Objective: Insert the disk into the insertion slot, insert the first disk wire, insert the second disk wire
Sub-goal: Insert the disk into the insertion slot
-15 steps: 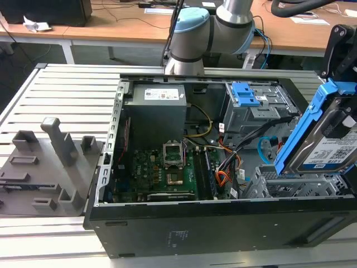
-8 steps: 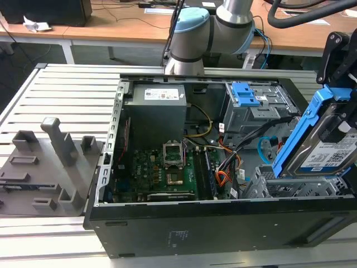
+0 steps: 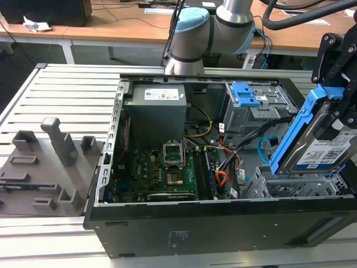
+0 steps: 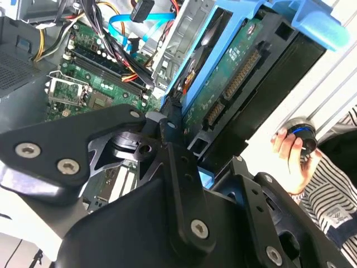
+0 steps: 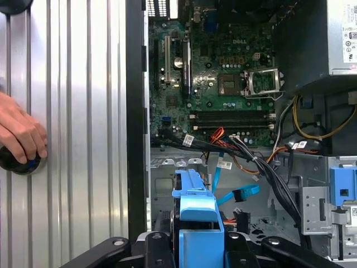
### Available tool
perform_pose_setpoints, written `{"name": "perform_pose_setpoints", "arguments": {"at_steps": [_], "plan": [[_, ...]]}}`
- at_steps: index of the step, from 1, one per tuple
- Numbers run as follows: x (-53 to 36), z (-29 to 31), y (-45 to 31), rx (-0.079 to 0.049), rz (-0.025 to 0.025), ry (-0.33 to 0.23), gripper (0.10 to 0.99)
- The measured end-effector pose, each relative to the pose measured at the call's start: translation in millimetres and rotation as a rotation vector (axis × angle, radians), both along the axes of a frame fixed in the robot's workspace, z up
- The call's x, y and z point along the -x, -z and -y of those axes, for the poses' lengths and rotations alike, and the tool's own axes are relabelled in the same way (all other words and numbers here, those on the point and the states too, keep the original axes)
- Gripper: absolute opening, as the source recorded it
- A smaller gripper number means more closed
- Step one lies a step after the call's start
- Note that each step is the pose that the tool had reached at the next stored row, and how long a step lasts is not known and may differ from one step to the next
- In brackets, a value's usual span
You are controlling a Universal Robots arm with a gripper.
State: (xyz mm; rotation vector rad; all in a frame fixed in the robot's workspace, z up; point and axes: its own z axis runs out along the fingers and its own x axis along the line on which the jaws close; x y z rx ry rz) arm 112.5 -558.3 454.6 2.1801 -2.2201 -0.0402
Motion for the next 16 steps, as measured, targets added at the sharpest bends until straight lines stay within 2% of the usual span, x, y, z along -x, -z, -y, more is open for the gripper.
{"name": "perform_pose_setpoints", "arguments": {"at_steps": [12, 16], "plan": [[1.5, 0.0, 6.8, 0.000, 0.0000, 0.000, 0.361], [1.5, 0.0, 11.5, 0.000, 0.0000, 0.000, 0.361]]}}
